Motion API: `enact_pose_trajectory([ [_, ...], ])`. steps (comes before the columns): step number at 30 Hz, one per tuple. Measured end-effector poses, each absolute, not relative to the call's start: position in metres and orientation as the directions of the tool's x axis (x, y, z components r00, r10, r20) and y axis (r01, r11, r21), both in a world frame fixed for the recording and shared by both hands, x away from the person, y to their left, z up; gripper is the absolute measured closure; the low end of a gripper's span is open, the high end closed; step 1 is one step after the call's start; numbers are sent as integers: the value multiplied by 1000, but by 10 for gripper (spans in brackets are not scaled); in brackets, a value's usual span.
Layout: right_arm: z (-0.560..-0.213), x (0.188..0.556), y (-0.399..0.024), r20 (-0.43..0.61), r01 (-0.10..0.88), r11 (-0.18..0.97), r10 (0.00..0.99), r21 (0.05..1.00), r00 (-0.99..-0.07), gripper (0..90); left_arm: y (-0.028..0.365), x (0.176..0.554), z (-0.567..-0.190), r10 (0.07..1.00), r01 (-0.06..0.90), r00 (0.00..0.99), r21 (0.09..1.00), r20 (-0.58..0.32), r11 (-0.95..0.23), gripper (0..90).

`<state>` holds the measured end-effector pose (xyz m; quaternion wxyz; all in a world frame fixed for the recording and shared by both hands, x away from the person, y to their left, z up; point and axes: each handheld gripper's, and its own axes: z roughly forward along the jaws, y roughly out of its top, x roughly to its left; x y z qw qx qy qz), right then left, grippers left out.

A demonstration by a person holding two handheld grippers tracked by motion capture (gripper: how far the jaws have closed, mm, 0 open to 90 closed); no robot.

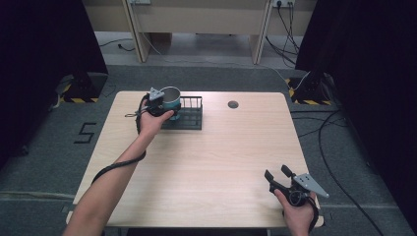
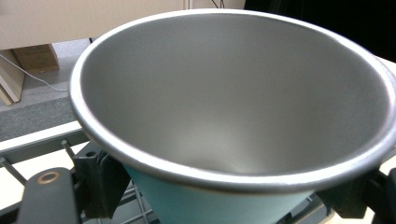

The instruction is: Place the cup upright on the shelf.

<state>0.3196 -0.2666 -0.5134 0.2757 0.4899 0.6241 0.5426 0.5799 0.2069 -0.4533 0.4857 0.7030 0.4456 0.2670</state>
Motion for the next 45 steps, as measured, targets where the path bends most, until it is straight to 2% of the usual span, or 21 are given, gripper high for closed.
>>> enact_pose_trajectory([
  [14,-513,320,-266,188,315,-67,909,947,-372,261,213,573,-452,880,361,470,925,-73,-116,144],
  [32,-513,320,-266,188,316,-67,910,946,-370,262,229,553,-442,874,328,484,936,-46,-132,143],
  [45,-513,320,-266,187,315,-67,911,947,-368,262,244,526,-438,870,314,492,940,-42,-132,143],
])
